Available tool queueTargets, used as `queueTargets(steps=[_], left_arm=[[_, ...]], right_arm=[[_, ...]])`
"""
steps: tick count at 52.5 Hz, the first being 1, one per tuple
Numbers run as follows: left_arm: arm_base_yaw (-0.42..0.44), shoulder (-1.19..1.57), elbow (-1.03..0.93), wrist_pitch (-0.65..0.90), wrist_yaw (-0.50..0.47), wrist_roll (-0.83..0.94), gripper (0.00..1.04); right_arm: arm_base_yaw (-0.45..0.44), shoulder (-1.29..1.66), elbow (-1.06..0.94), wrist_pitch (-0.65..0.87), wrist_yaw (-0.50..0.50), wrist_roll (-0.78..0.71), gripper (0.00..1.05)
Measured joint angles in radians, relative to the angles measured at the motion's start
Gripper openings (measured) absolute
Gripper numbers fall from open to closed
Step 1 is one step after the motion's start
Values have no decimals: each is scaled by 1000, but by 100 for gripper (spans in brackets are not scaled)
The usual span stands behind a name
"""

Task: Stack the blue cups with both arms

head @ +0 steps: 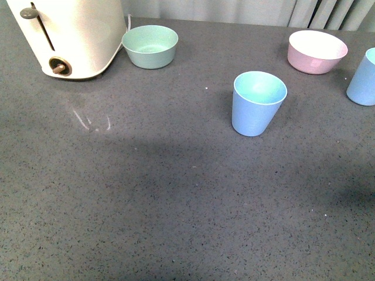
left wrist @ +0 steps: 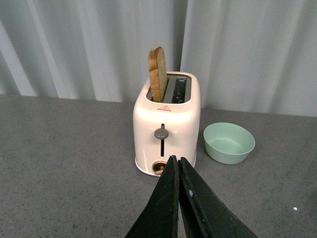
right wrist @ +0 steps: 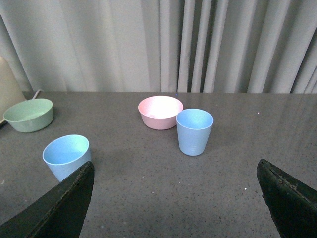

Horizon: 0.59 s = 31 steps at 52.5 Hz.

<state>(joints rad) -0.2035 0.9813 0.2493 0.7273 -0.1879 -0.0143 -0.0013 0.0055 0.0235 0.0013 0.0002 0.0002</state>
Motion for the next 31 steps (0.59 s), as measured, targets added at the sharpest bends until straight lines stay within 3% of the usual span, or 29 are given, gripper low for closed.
queueTargets(steps=[22,26,31], left_arm=[[103,-237,-147,-90,93,3,2],[163,-289,-167,-124,172,3,2],[198,-340,-184,-159,177,3,2]], right_arm=[[0,0,0,0,0,0,96],[0,0,0,0,0,0,96],[0,0,0,0,0,0,96]])
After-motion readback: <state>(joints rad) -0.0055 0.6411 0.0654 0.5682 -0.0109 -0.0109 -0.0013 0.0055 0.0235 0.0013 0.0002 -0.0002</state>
